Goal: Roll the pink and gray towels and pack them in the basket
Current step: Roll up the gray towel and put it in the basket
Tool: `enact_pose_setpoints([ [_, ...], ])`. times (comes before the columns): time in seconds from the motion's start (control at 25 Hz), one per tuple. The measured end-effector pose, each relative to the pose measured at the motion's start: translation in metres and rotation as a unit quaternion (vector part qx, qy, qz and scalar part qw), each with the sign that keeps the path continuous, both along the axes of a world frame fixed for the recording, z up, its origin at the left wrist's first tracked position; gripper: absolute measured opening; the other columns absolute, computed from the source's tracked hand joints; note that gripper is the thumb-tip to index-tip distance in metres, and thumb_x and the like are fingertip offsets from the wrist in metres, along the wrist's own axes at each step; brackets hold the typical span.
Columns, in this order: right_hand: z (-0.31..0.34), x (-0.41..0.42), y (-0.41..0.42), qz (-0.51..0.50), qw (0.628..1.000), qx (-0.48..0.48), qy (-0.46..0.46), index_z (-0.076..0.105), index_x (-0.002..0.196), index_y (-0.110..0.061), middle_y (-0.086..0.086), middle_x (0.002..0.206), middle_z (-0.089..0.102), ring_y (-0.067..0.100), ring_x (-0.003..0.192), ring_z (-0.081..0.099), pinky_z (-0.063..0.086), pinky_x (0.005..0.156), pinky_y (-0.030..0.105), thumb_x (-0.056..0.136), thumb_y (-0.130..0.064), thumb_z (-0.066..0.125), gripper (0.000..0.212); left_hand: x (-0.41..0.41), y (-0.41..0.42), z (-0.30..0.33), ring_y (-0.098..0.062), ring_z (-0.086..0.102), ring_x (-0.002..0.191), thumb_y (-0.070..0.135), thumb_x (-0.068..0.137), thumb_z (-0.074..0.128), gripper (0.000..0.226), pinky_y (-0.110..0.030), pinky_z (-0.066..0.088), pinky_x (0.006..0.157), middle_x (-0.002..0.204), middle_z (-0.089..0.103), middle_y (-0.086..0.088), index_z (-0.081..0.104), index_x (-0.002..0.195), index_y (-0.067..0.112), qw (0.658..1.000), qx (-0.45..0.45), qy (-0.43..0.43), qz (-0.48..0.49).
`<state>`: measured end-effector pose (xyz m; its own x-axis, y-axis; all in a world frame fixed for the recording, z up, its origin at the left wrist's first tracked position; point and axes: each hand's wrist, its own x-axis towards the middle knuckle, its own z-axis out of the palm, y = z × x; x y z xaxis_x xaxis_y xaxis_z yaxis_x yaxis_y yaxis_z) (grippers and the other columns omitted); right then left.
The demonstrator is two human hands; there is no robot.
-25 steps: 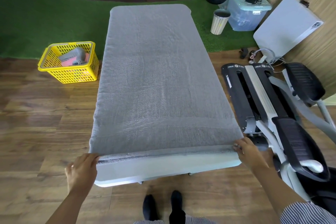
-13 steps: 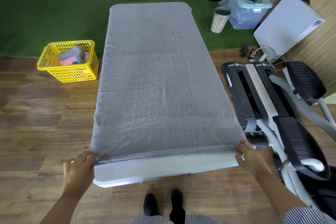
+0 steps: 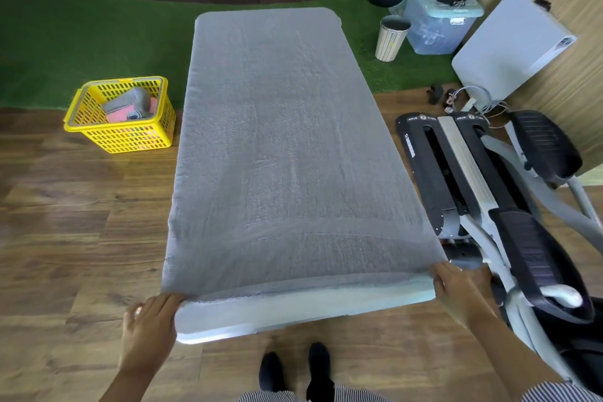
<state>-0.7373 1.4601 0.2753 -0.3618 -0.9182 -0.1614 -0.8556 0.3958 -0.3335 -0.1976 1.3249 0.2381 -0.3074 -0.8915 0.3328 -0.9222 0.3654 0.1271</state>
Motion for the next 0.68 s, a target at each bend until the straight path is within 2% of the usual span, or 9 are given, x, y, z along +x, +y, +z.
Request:
enact_pose_setpoints([
  [0.08,-0.003,-0.003,-0.002,0.000,1.000,0.006,0.010,0.047,0.073,-0.024,-0.001,0.075,0.049,0.022,0.067,0.050,0.043,0.062,0.033,0.083,0.004,0.052,0.030,0.006,-0.006,0.002,-0.019,0.055,0.083,0.013,0.072,0.039,0.031,-0.046,0.039,0.077,0.082,0.066,0.001,0.050,0.097,0.027,0.999,0.015,-0.030,-0.029],
  [0.2,0.002,0.002,-0.013,-0.015,0.999,-0.024,0.035,0.060,0.083,-0.005,0.004,0.082,0.053,0.028,0.066,0.056,0.039,0.057,0.030,0.082,0.004,0.057,0.010,-0.006,-0.019,0.007,-0.026,0.063,0.079,0.017,0.078,0.043,0.023,-0.047,0.040,0.075,0.088,0.066,0.000,0.060,0.093,0.021,0.999,0.027,-0.018,0.005],
  [0.32,0.002,0.007,-0.019,0.012,0.997,-0.041,0.066,0.061,0.081,-0.004,0.010,0.083,0.058,0.022,0.055,0.052,0.036,0.046,0.026,0.070,0.014,0.065,0.022,-0.018,-0.022,0.008,-0.032,0.061,0.070,0.005,0.075,0.053,0.015,-0.044,0.043,0.065,0.089,0.062,-0.003,0.063,0.083,0.013,1.000,0.017,0.011,0.014],
  [0.4,-0.005,0.007,-0.016,0.013,0.998,-0.056,0.035,0.063,0.081,-0.003,0.008,0.085,0.059,0.024,0.057,0.054,0.046,0.049,0.029,0.068,0.016,0.066,0.023,-0.017,-0.019,0.005,-0.034,0.060,0.072,-0.006,0.071,0.057,0.024,-0.042,0.049,0.055,0.091,0.059,-0.005,0.064,0.087,0.011,0.999,0.024,0.026,-0.005],
  [0.48,-0.010,0.004,-0.010,-0.005,0.998,-0.058,0.021,0.066,0.087,-0.001,0.010,0.092,0.062,0.029,0.066,0.061,0.049,0.059,0.031,0.068,0.012,0.068,0.024,-0.015,-0.013,0.003,-0.032,0.060,0.079,0.009,0.078,0.049,0.024,-0.040,0.051,0.051,0.095,0.062,-0.007,0.067,0.092,0.010,0.999,0.028,0.041,-0.003],
  [0.56,-0.008,0.005,-0.007,-0.006,0.999,-0.039,0.016,0.068,0.093,-0.001,0.010,0.097,0.065,0.029,0.069,0.064,0.049,0.062,0.031,0.065,0.010,0.071,0.030,-0.015,-0.009,0.002,-0.025,0.059,0.085,0.025,0.080,0.043,0.036,-0.040,0.052,0.053,0.096,0.066,-0.009,0.071,0.094,0.007,0.999,0.018,0.042,-0.015],
  [0.68,-0.009,0.005,-0.007,0.013,0.999,-0.023,0.030,0.068,0.098,-0.002,0.011,0.096,0.068,0.030,0.062,0.065,0.054,0.054,0.036,0.065,0.013,0.071,0.036,-0.015,-0.009,0.003,-0.029,0.061,0.089,0.017,0.083,0.041,0.035,-0.046,0.050,0.066,0.098,0.065,-0.009,0.071,0.097,0.007,1.000,0.005,0.007,-0.027],
])
